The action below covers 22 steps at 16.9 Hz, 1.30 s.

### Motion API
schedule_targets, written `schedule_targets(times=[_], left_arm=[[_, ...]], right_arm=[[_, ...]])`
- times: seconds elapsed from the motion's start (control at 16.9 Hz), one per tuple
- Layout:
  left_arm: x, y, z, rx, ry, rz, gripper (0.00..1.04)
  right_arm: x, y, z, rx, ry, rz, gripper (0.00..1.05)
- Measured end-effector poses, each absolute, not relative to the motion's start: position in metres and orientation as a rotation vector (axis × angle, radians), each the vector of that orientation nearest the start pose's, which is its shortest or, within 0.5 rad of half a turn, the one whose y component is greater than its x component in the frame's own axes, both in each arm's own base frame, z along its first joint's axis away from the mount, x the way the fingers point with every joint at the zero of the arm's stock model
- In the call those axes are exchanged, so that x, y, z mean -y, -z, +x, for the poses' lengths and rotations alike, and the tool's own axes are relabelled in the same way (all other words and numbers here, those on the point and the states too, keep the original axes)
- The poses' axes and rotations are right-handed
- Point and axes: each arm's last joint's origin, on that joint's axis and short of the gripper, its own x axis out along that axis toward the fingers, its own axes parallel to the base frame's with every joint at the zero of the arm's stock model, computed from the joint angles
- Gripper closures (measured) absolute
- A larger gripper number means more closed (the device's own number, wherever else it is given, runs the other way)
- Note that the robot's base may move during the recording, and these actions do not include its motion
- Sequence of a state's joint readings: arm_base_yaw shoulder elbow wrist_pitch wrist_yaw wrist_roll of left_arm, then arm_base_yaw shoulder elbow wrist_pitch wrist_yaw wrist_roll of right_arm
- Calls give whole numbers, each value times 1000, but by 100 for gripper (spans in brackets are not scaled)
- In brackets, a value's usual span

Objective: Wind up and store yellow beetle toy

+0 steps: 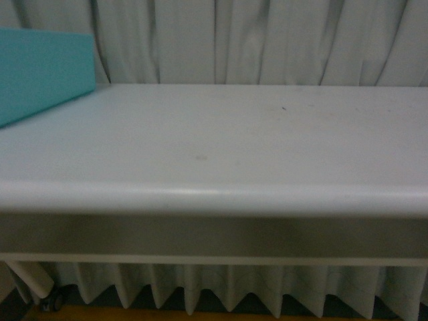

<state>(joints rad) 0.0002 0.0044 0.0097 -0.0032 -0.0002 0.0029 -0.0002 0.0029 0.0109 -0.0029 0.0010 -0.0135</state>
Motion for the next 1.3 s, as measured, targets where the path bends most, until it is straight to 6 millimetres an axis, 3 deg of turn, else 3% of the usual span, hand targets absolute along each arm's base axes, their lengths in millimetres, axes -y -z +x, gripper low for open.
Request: schedule_targets(times=[1.3], left_arm=[[0, -166, 97, 1, 0, 3, 7]], right_arm=[[0, -167, 97, 3, 0, -11, 7]])
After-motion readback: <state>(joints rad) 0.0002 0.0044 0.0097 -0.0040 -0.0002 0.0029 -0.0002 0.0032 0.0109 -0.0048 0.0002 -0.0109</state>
